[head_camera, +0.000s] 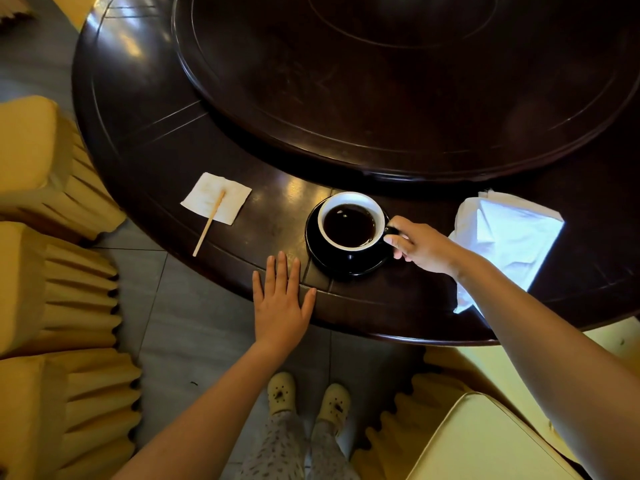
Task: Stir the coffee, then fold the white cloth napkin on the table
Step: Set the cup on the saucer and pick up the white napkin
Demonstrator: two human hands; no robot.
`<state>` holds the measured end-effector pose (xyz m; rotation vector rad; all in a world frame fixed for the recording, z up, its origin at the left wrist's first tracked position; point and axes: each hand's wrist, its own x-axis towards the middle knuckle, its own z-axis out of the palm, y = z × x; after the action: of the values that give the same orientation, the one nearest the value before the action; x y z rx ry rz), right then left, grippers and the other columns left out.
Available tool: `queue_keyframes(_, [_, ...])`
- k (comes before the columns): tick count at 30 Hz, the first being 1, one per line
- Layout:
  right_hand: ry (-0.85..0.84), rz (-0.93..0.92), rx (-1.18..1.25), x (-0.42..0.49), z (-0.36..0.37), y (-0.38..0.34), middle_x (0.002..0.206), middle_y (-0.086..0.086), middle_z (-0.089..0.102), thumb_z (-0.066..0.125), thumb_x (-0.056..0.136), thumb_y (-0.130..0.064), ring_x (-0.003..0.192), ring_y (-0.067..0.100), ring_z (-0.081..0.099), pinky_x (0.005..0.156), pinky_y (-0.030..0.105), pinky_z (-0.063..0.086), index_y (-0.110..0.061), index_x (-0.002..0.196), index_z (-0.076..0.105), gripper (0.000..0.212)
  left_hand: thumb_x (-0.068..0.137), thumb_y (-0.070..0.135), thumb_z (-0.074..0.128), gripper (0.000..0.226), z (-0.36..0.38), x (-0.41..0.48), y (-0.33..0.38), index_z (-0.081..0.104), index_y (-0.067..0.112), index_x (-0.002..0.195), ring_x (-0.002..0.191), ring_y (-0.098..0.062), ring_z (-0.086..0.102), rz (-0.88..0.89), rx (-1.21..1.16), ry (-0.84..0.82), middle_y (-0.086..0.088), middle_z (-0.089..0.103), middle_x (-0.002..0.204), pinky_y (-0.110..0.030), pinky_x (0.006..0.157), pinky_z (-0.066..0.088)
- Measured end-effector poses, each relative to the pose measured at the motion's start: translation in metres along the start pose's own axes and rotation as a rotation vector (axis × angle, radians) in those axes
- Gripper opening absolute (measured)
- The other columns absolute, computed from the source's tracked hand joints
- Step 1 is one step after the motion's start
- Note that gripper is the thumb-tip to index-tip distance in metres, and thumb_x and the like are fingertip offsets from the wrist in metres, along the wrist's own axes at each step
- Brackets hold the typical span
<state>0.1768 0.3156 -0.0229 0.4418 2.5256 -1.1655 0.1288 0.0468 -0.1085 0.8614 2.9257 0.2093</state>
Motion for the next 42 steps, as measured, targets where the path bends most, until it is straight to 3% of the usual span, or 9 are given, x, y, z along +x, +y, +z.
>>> queue_keyframes(8, [0.021,-0.004,0.045,-0.001,0.005,0.007,0.074,0.007,0.063,0.044,0.097,-0.026,0.073,0.021,0.06,0.071,0.031,0.048,-0.024,0.1,0.045,0.004,0.091,0.053,0.017,0.067,0.0,-0.001,0.001,0.02,0.016,0.146,0.141,-0.024,0.003,-0.001,-0.012,0.009,-0.011,0.016,0.154,-0.044,0.112,-0.004])
queue_keyframes(14, [0.108,0.035,0.196,-0.007,0.009,0.003,0.076,0.004,0.064,0.049,0.095,-0.026,0.073,0.018,0.061,0.065,0.022,0.047,-0.02,0.104,0.053,0.012,0.092,0.056,0.008,0.07,-0.005,0.0,0.002,0.022,0.014,0.146,0.141,-0.025,0.005,0.009,-0.007,-0.023,-0.013,0.019,0.153,-0.045,0.113,-0.004])
queue_keyframes(20, [0.176,0.069,0.189,-0.026,-0.001,0.005,0.086,0.002,0.064,0.049,0.095,-0.022,0.067,0.013,0.06,0.062,0.02,0.041,-0.014,0.121,0.05,0.028,0.092,0.045,0.035,0.062,-0.019,0.008,0.011,0.039,0.003,0.137,0.134,-0.042,0.03,0.016,0.101,-0.136,-0.025,0.037,0.143,-0.061,0.103,0.029])
queue_keyframes(24, [0.326,0.112,0.009,-0.046,-0.021,0.013,0.099,0.007,0.06,0.051,0.094,-0.02,0.089,0.022,0.058,0.074,0.022,0.04,-0.01,0.123,0.05,0.031,0.094,0.039,0.043,0.062,-0.039,0.014,0.02,0.028,0.004,0.143,0.14,-0.037,0.019,0.023,0.132,-0.208,-0.021,0.024,0.151,-0.05,0.108,0.028])
queue_keyframes(28, [0.576,0.297,-0.322,-0.067,-0.027,0.033,0.125,0.017,0.054,0.055,0.091,-0.024,0.115,0.035,0.049,0.092,0.041,0.042,-0.011,0.129,0.048,0.041,0.075,0.028,0.07,0.056,-0.045,0.005,0.035,0.055,0.001,0.122,0.118,-0.036,0.052,0.129,0.072,-0.186,-0.021,0.055,0.128,-0.044,0.085,0.05])
queue_keyframes(34, [0.252,0.464,-0.443,-0.094,0.019,0.076,0.156,0.009,0.017,0.051,0.09,-0.045,0.139,0.033,0.021,0.109,0.043,0.028,-0.021,0.146,0.021,0.068,0.091,0.035,0.046,0.051,-0.038,-0.026,0.069,0.039,0.011,0.135,0.131,-0.027,0.034,0.265,0.007,-0.163,-0.01,0.039,0.141,-0.036,0.104,0.035])
queue_keyframes(37, [0.45,0.423,-0.482,-0.098,0.038,0.079,0.144,0.009,0.042,0.052,0.092,-0.035,0.126,0.029,0.042,0.098,0.039,0.04,-0.014,0.133,0.043,0.047,0.093,0.036,0.041,0.047,-0.04,-0.034,0.084,0.039,0.013,0.135,0.128,-0.023,0.035,0.329,-0.012,-0.161,-0.007,0.04,0.138,-0.034,0.106,0.032])
queue_keyframes(39, [0.611,0.415,-0.429,-0.1,0.041,0.076,0.115,0.008,0.061,0.051,0.094,-0.022,0.099,0.027,0.054,0.079,0.035,0.045,-0.011,0.109,0.059,0.02,0.094,0.036,0.04,0.048,-0.041,-0.032,0.094,0.038,0.014,0.136,0.126,-0.02,0.036,0.357,-0.05,-0.198,-0.004,0.042,0.136,-0.032,0.105,0.032])
queue_keyframes(42, [0.738,0.461,-0.114,-0.109,0.035,0.068,0.081,0.003,0.054,0.049,0.095,-0.017,0.07,0.022,0.05,0.061,0.029,0.037,-0.013,0.079,0.053,0.017,0.094,0.035,0.043,0.047,-0.046,-0.025,0.116,0.039,0.014,0.136,0.125,-0.019,0.039,0.348,-0.217,-0.258,-0.004,0.045,0.134,-0.029,0.102,0.034])
